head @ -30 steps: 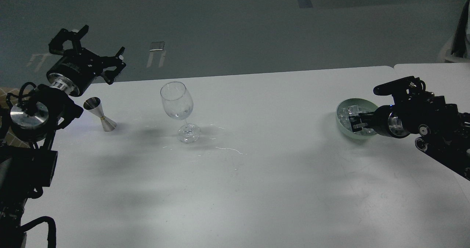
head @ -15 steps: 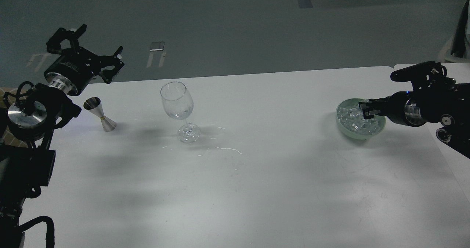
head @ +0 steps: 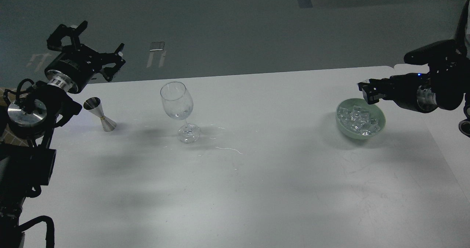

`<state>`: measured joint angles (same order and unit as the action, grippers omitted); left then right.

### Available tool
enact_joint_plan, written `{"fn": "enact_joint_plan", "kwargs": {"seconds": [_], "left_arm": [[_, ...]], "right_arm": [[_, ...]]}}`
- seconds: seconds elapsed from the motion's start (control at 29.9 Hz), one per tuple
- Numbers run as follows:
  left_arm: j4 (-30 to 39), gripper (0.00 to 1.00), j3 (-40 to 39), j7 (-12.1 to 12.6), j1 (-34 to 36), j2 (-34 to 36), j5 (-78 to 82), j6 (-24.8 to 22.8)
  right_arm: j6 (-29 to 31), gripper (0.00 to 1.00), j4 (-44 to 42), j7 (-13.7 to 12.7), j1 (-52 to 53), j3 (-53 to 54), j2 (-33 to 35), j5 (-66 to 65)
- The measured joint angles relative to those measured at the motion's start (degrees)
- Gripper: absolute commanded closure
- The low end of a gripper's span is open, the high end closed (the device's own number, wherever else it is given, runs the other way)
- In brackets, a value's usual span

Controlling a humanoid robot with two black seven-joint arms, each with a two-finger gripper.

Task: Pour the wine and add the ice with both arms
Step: 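Carry the ice with the right gripper over the wine glass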

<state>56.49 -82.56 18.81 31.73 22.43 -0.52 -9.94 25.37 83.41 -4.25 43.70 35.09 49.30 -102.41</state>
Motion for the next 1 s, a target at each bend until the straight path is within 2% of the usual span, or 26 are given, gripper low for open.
{"fn": "enact_joint_plan", "kwargs": {"seconds": [0.27, 0.57, 0.77, 1.0], "left_arm": [[0.2, 0.02, -0.1, 0.0, 0.0, 0.3, 0.0, -0.1], [0.9, 0.02, -0.9, 0.0, 0.0, 0.5, 0.0, -0.2], [1.0, 0.02, -1.5, 0.0, 0.0, 0.8, 0.0, -0.1], [1.5, 0.02, -1.9, 0.1, 0.0, 1.9, 0.0, 0.0]], "right_arm": [[-0.1, 0.96, 4.3, -0.7, 3.8, 2.7, -3.6, -0.6], [-1.2, 0.96, 5.1, -2.7, 11.9, 2.7, -13.6, -1.1], [-1.2, 0.96, 2.7, -6.1, 15.8, 2.2, -26.7, -2.5], [-1.2, 0.96, -5.2, -6.8, 16.2, 2.1, -42.1, -8.9]]}}
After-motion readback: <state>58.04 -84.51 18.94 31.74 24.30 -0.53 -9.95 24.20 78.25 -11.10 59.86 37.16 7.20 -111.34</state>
